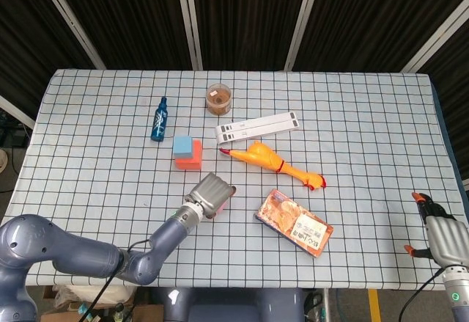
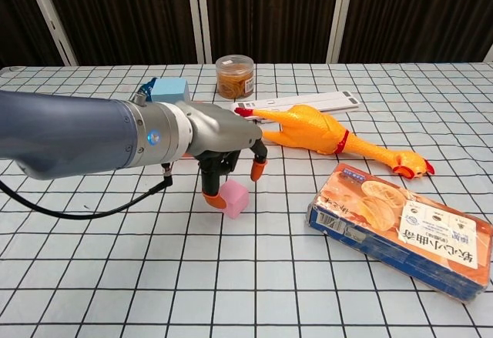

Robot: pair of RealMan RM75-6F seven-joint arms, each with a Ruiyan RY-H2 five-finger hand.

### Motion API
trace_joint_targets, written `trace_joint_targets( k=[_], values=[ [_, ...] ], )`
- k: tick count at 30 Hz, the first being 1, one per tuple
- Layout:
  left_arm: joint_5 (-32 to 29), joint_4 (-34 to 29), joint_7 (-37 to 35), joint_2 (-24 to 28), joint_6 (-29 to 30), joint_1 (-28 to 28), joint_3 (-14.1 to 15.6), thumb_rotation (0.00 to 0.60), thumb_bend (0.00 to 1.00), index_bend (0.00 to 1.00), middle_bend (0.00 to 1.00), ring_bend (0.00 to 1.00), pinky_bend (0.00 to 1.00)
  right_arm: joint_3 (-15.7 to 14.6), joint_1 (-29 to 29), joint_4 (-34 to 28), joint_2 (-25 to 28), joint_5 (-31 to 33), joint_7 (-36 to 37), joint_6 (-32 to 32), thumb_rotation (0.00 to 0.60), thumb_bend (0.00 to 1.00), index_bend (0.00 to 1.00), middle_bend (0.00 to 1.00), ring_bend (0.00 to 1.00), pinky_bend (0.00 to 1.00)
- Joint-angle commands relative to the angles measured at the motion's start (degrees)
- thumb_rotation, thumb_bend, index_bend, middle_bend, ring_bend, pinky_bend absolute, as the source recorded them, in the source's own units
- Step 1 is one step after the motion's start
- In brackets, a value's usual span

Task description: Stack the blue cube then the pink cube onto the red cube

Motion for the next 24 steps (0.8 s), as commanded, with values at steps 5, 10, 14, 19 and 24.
trace_joint_targets(
  k=[5, 10, 14, 19, 24],
  values=[
    [-0.86, 0.5, -0.06, -0.03, 0.36, -0.03, 0.54, 0.6, 0.26, 0.34, 0.89, 0.77, 0.86, -0.04, -0.13, -0.05, 0.17, -0.29, 0.36, 0.19, 0.6, 0.13, 0.04, 0.1, 0.18, 0.34],
    [-0.61, 0.85, 0.11, -0.5, 0.2, -0.41, 0.73, 0.6, 0.26, 0.35, 0.89, 0.77, 0.86, 0.0, -0.1, -0.14, 0.2, -0.19, 0.45, 0.1, 0.6, 0.13, 0.05, 0.1, 0.18, 0.34],
    [-0.73, 1.26, -0.11, -1.1, 0.0, -0.77, 0.37, 0.6, 0.27, 0.35, 0.89, 0.77, 0.86, -0.01, 0.02, -0.04, 0.13, -0.2, 0.47, -0.14, 0.6, 0.13, 0.05, 0.1, 0.18, 0.34],
    [-1.25, 1.56, 0.21, -1.6, -0.32, -1.26, 0.59, 0.6, 0.27, 0.36, 0.89, 0.77, 0.86, 0.06, 0.01, 0.09, 0.18, -0.04, 0.61, -0.16, 0.6, 0.13, 0.05, 0.1, 0.18, 0.34],
    [-2.27, 1.56, 0.51, -1.37, 0.13, -1.37, 0.99, 0.6, 0.27, 0.37, 0.89, 0.77, 0.86, -0.04, -0.04, 0.12, 0.18, -0.24, 0.67, -0.12, 0.6, 0.13, 0.05, 0.1, 0.18, 0.34]
  ],
)
